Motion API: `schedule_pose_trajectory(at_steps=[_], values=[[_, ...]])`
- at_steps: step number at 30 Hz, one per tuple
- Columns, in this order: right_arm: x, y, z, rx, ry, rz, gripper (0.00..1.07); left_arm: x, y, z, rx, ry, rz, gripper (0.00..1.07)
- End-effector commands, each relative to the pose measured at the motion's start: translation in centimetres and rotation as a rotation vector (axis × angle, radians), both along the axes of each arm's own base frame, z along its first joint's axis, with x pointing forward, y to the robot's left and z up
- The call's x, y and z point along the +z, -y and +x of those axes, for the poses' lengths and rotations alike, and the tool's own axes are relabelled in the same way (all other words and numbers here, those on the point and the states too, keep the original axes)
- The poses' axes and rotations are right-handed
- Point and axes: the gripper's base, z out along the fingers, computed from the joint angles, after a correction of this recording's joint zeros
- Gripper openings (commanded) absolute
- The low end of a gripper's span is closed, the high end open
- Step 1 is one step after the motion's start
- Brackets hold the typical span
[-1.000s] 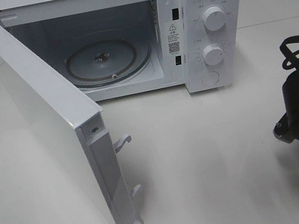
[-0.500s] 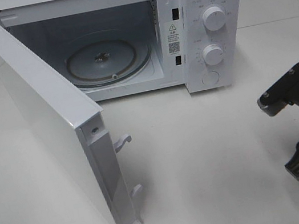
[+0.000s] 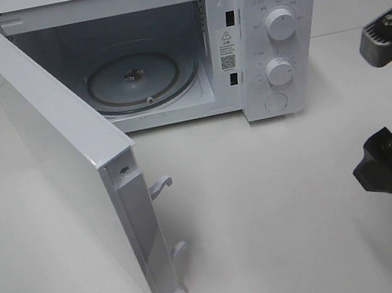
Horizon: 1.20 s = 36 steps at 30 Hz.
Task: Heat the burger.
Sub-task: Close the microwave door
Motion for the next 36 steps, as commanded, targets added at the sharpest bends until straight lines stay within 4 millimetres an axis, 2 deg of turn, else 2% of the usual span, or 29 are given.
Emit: schedule_pose_trajectory(at_steps=[1, 9, 11, 14, 17, 20, 23, 24, 26, 29, 32, 35, 36], values=[[0.7, 0.5, -1.0, 0.041, -0.004, 0.002, 0.87, 0.1, 0.0, -0.1, 0.002, 0.029, 0.000, 0.98], [1.7, 1.4, -2.7, 0.087, -0.004, -0.004, 0.86, 0.1, 0.0, -0.1, 0.002, 0.029, 0.000, 0.98], [2.2, 1.8, -3.8, 0.090, -0.016, 0.019, 0.85, 0.1, 0.0, -0.1, 0.002, 0.029, 0.000, 0.98], [2.3, 1.9, -4.1, 0.087, -0.019, 0.027, 0.85, 0.1, 0.0, -0.1, 0.002, 0.029, 0.000, 0.98], [2.8, 2.6, -5.2, 0.081, -0.006, 0.044, 0.83, 0.1, 0.0, -0.1, 0.002, 0.029, 0.000, 0.98], [4.0, 4.1, -7.2, 0.070, 0.075, 0.091, 0.81, 0.1, 0.0, -0.1, 0.002, 0.029, 0.000, 0.98], [4.2, 4.4, -7.7, 0.067, 0.091, 0.101, 0.80, 0.1, 0.0, -0.1, 0.002, 0.029, 0.000, 0.98], [4.4, 5.2, -8.5, 0.033, 0.118, 0.118, 0.80, 0.1, 0.0, -0.1, 0.002, 0.029, 0.000, 0.98], [4.4, 5.6, -8.8, 0.008, 0.133, 0.119, 0.80, 0.1, 0.0, -0.1, 0.002, 0.029, 0.000, 0.98], [3.3, 7.4, -10.6, -0.104, 0.222, 0.124, 0.80, 0.1, 0.0, -0.1, 0.002, 0.029, 0.000, 0.98], [3.0, 7.6, -11.1, -0.129, 0.238, 0.131, 0.80, 0.1, 0.0, -0.1, 0.002, 0.029, 0.000, 0.98], [3.0, 8.5, -12.9, -0.235, 0.357, 0.181, 0.78, 0.1, 0.0, -0.1, 0.002, 0.029, 0.000, 0.98], [3.0, 8.5, -12.9, -0.235, 0.357, 0.181, 0.78, 0.1, 0.0, -0.1, 0.002, 0.029, 0.000, 0.98]])
